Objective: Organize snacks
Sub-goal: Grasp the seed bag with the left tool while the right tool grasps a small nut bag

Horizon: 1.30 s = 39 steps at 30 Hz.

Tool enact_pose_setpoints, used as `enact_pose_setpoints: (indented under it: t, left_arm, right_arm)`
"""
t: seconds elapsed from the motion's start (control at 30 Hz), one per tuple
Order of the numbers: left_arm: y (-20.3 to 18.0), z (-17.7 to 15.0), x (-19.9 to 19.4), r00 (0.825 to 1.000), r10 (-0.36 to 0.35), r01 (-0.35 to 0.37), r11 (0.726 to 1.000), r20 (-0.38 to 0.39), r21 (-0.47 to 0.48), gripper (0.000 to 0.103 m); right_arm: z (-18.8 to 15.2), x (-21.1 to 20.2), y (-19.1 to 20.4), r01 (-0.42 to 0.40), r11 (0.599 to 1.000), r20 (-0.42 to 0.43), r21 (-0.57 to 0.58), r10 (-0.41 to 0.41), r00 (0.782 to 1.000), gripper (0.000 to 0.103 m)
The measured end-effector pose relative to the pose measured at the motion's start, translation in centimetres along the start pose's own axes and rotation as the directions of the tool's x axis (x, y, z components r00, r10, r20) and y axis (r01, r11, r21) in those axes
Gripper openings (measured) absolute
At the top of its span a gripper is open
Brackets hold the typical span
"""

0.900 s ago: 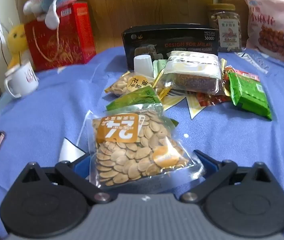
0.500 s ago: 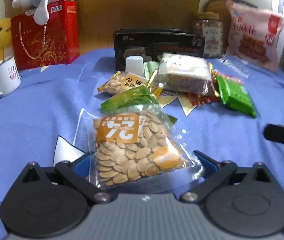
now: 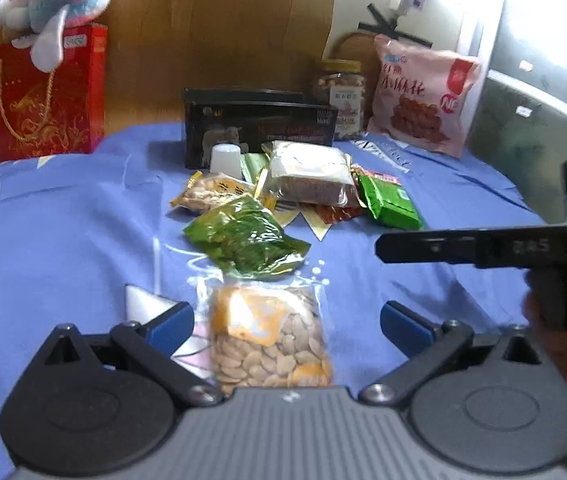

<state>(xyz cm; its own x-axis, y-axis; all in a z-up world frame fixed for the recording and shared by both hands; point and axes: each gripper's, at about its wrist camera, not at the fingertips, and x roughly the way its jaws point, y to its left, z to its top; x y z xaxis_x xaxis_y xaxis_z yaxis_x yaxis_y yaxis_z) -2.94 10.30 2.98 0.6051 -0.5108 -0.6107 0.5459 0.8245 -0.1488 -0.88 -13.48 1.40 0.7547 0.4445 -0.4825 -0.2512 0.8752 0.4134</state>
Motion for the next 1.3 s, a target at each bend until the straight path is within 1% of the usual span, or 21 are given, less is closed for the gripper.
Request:
enact_pose_setpoints:
  t: [0.07,0.13,0.17,0.23,0.3,0.37,0.4,0.5,0.57,0.63,0.67,0.7,0.77,0.87,0.97,1.03,1.13,1.17,1.2,1.23,1.3]
  left_arm:
    - [1.0,-0.1,-1.7,0.999,-0.003,0.004,1.000,0.033,-0.022,0.103]
    - [2.3,0.2,-2.4,0.999,-0.002,0.005,0.999,0.049,-0.052,0.102]
    - [2.8,0.4,-2.5,0.999,-0.004,0.007,0.998,0.054,-0.063,0.100]
    - [3.7,0.7,-1.9,0.999,-0.016,0.019,0.996,0.030,-0.084,0.089]
    - [4.7,0.5,-0.6,0.996,-0.080,0.075,0.988,-0.028,-0.138,0.068]
    - [5.5,0.1,1.2,0.983,-0.156,0.134,0.970,-0.095,-0.202,0.059]
    - [5.6,-0.2,2.2,0.978,-0.169,0.138,0.965,-0.124,-0.225,0.057]
    - [5.3,-0.7,2.8,0.980,-0.170,0.142,0.963,-0.104,-0.230,0.056]
    - [5.7,-0.7,3.0,0.977,-0.193,0.162,0.951,-0.095,-0.263,0.054]
    - [5.8,-0.7,3.2,0.978,-0.194,0.164,0.942,-0.079,-0.292,0.054]
    - [5.9,-0.6,3.2,0.978,-0.198,0.167,0.936,-0.072,-0.309,0.054]
    - [6.0,-0.7,3.3,0.978,-0.202,0.172,0.929,-0.060,-0.328,0.054]
    - [6.0,-0.7,3.4,0.979,-0.198,0.173,0.925,-0.042,-0.339,0.054]
    - [5.6,-0.5,3.8,0.981,-0.191,0.172,0.927,-0.023,-0.334,0.054]
    - [5.1,0.0,4.4,0.982,-0.185,0.171,0.934,-0.018,-0.313,0.047]
    - [4.9,0.4,4.9,0.977,-0.213,0.198,0.927,-0.013,-0.319,0.046]
    - [4.8,1.1,5.3,0.969,-0.246,0.236,0.918,0.011,-0.319,0.046]
    - [4.7,1.4,5.3,0.970,-0.243,0.236,0.918,0.017,-0.318,0.047]
    - [4.7,1.6,5.4,0.974,-0.225,0.220,0.923,0.021,-0.315,0.053]
    - [4.6,1.8,5.5,0.977,-0.213,0.209,0.927,0.023,-0.312,0.055]
    - [4.6,1.9,5.6,0.976,-0.215,0.211,0.925,0.024,-0.317,0.060]
  right_arm:
    - [-0.1,0.4,0.1,-0.033,0.999,-0.031,0.015,0.033,0.999,0.067]
    - [-0.5,0.9,0.1,-0.065,0.997,-0.069,0.033,0.067,0.995,0.063]
    - [-0.8,1.0,0.1,-0.086,0.995,-0.086,0.045,0.090,0.992,0.060]
    - [-1.2,1.4,0.1,-0.141,0.986,-0.128,0.084,0.151,0.980,0.054]
    - [-1.5,1.7,0.1,-0.164,0.978,-0.168,0.127,0.184,0.968,0.051]
    - [-1.7,1.9,-0.2,-0.157,0.974,-0.189,0.165,0.187,0.964,0.050]
    - [-1.7,2.0,-0.3,-0.162,0.969,-0.186,0.185,0.196,0.963,0.050]
    - [-1.5,2.6,-0.3,-0.172,0.958,-0.188,0.231,0.217,0.958,0.049]
    - [-1.4,3.7,-0.5,-0.205,0.941,-0.185,0.269,0.259,0.948,0.046]
    - [-1.3,4.1,-1.3,-0.214,0.925,-0.161,0.315,0.274,0.948,0.043]
    - [-1.2,4.5,-1.7,-0.217,0.915,-0.149,0.340,0.281,0.948,0.038]
    - [-1.2,4.8,-2.2,-0.223,0.903,-0.139,0.368,0.290,0.947,0.029]
    - [-1.5,4.8,-2.9,-0.230,0.882,-0.122,0.412,0.304,0.945,0.019]
    - [-1.8,4.0,-3.5,-0.255,0.857,-0.097,0.448,0.330,0.939,0.018]
    - [-1.8,2.9,-3.7,-0.258,0.858,-0.064,0.443,0.318,0.946,0.016]
    - [-1.3,2.5,-4.2,-0.263,0.856,-0.034,0.445,0.310,0.950,0.016]
    - [-0.8,1.9,-5.6,-0.296,0.819,0.013,0.491,0.332,0.943,0.014]
    - [-0.7,1.8,-6.0,-0.299,0.811,0.023,0.504,0.333,0.943,0.014]
    - [-0.5,1.8,-6.2,-0.296,0.809,0.032,0.507,0.325,0.945,0.008]
    - [-0.3,1.7,-6.5,-0.292,0.812,0.040,0.505,0.315,0.948,0.003]
    - [0.2,1.5,-6.9,-0.286,0.819,0.057,0.497,0.299,0.953,0.003]
